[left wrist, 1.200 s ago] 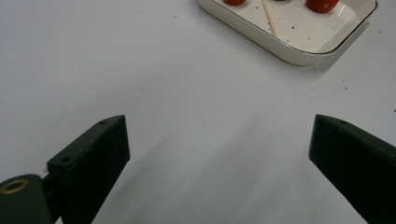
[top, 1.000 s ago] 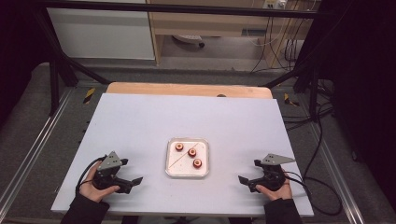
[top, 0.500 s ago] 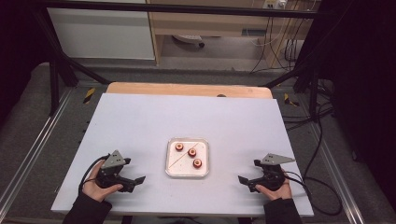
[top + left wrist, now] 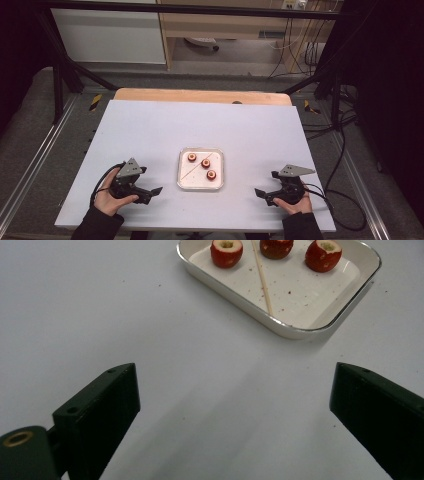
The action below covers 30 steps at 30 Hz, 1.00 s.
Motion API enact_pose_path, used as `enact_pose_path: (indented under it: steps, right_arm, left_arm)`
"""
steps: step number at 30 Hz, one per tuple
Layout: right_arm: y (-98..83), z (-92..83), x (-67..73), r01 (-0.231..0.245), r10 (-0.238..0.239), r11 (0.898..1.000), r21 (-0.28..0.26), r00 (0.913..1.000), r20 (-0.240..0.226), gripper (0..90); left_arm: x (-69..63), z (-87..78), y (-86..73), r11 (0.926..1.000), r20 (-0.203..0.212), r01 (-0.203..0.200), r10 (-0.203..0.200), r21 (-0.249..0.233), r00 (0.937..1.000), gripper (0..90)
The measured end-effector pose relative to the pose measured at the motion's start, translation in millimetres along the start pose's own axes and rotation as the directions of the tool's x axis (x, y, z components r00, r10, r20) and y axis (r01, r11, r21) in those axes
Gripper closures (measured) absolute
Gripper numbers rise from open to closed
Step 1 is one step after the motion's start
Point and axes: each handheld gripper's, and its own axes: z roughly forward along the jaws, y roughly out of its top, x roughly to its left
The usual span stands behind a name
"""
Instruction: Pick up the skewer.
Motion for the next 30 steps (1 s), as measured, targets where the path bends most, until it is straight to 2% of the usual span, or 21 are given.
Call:
enact_pose_path:
  steps: [11,16,19,20,23,24,30]
  right_arm:
    - [0.0,0.1,-0.1,0.003,-0.003,1.000,0.003,1.0000,-0.001,1.3]
    - [0.0,0.1,-0.1,0.004,-0.004,1.000,0.002,1.0000,0.000,1.4]
    - [0.0,-0.1,-0.1,0.004,-0.004,1.000,0.002,1.0000,0.000,1.4]
    - [0.0,-0.1,-0.1,0.004,-0.004,1.000,0.003,1.0000,0.000,1.5]
    - [0.1,-0.3,0.1,0.001,-0.001,1.000,0.001,1.0000,-0.002,1.5]
    - [0.1,-0.2,0.0,0.001,-0.001,1.000,0.002,1.0000,-0.002,1.5]
    - [-0.1,0.3,0.1,-0.001,0.001,1.000,0.005,1.0000,-0.003,1.6]
  left_arm:
    - [-12.4,11.8,26.1,0.9999,-0.004,-0.007,0.007,0.016,1.0000,7.0]
    - [-22.0,25.2,44.2,0.9992,-0.009,-0.021,0.021,0.033,0.9997,7.9]
    - [-24.7,31.2,49.5,0.9990,-0.007,-0.025,0.025,0.038,0.9997,8.7]
    - [-27.1,38.1,54.3,0.9983,-0.009,-0.030,0.030,0.051,0.9995,9.2]
    - [-29.7,45.4,58.5,0.9975,-0.013,-0.030,0.031,0.064,0.9994,11.5]
    - [-31.5,52.1,62.4,0.9972,-0.018,-0.029,0.030,0.069,0.9994,13.1]
    - [-35.0,69.2,69.8,0.9957,-0.020,-0.018,0.020,0.091,0.9996,23.1]
